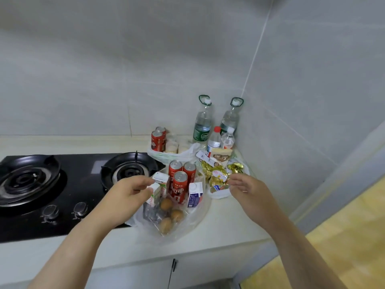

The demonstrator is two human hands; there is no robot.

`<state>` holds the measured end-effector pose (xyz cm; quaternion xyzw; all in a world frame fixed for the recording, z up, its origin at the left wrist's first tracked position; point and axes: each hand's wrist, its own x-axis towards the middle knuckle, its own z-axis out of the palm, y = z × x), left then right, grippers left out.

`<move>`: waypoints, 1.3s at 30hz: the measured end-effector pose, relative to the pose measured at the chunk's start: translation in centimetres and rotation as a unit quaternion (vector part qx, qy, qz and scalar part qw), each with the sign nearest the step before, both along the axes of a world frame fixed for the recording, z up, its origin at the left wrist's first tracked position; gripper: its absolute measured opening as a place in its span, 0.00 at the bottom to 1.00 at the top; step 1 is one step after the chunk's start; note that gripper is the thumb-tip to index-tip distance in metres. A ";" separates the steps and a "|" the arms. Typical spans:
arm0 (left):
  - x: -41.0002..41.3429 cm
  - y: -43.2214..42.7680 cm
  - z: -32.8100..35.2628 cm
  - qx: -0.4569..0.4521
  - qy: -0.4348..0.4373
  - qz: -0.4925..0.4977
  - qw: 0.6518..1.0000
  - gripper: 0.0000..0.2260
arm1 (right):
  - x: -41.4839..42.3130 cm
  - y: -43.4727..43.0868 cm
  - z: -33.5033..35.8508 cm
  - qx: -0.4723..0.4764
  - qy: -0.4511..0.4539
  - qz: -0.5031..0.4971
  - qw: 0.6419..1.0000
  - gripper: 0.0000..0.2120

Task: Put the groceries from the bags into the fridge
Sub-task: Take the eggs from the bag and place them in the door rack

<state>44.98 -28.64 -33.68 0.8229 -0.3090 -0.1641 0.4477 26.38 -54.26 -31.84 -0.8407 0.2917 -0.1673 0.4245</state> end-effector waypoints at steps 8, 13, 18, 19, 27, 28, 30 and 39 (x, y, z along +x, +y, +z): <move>1.4 -3.3 -2.4 0.029 0.006 0.061 0.998 0.10 | 4.2 -5.0 -1.9 0.029 0.022 0.091 0.995 0.17; 1.4 -4.6 -4.3 0.035 0.032 0.084 0.995 0.13 | 7.0 -7.5 -3.1 0.037 0.024 0.116 0.992 0.17; 3.7 -4.9 -5.8 0.031 0.066 0.104 0.992 0.10 | 10.6 -7.8 -4.2 0.047 0.043 0.132 0.989 0.16; 4.2 -5.0 -6.3 0.031 0.071 0.107 0.991 0.09 | 11.5 -7.5 -4.7 0.048 0.052 0.135 0.988 0.14; 3.5 -5.5 -12.2 -0.026 0.283 0.166 0.944 0.08 | 15.6 -2.3 -11.4 0.065 0.179 0.240 0.952 0.15; 3.2 -5.6 -13.2 -0.027 0.311 0.190 0.931 0.08 | 15.9 -1.8 -12.3 0.060 0.194 0.248 0.947 0.15; 2.7 -5.5 -14.7 -0.033 0.357 0.236 0.903 0.05 | 16.3 -1.1 -13.9 0.047 0.224 0.256 0.939 0.14; 2.8 -6.5 -17.4 -0.067 0.523 0.315 0.789 0.03 | 17.4 -0.4 -18.0 -0.016 0.327 0.253 0.910 0.06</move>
